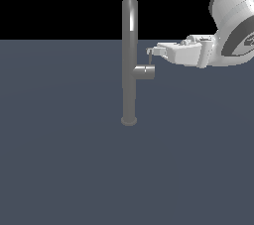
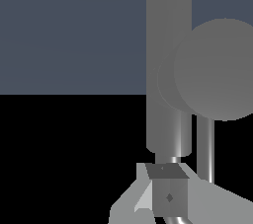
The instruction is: Turn on the faucet by rotating a designated handle.
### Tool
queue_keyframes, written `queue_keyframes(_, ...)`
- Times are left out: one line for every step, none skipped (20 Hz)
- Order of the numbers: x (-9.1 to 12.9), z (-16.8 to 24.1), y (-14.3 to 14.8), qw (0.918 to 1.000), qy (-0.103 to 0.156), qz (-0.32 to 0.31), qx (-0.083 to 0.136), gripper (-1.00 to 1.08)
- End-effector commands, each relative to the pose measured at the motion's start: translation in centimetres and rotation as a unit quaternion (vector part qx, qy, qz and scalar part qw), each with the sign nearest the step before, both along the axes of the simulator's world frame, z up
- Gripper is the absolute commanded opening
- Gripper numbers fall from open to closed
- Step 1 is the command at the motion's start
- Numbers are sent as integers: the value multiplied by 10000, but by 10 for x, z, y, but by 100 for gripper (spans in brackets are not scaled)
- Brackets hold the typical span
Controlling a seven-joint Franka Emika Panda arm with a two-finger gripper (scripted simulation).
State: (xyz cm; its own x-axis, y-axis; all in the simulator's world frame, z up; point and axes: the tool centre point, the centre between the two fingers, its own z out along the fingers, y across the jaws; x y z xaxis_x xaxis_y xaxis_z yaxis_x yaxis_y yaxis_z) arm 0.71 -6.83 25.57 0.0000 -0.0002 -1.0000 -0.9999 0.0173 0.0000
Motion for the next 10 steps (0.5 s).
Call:
queue_keyframes(-7, 3, 0, 10000, -1, 0, 0, -100)
queue_keyframes(-7, 3, 0, 10000, -1, 0, 0, -100)
queue_keyframes(-4, 1, 0, 10000, 2, -10, -4, -100)
queue_keyframes(-7, 1, 0, 10000, 2, -10, -4, -100)
queue_keyframes(-10, 1, 0, 10000, 2, -10, -4, -100)
queue_keyframes(-13, 1, 0, 10000, 2, -10, -4, -100)
queue_keyframes(-17, 1, 0, 10000, 1, -8, -3, -100)
queue_keyframes(-20, 1, 0, 10000, 1, -8, -3, -100)
queue_keyframes(-23, 2, 0, 10000, 1, -8, -3, -100)
queue_keyframes(-27, 2, 0, 10000, 1, -5, -1, -100)
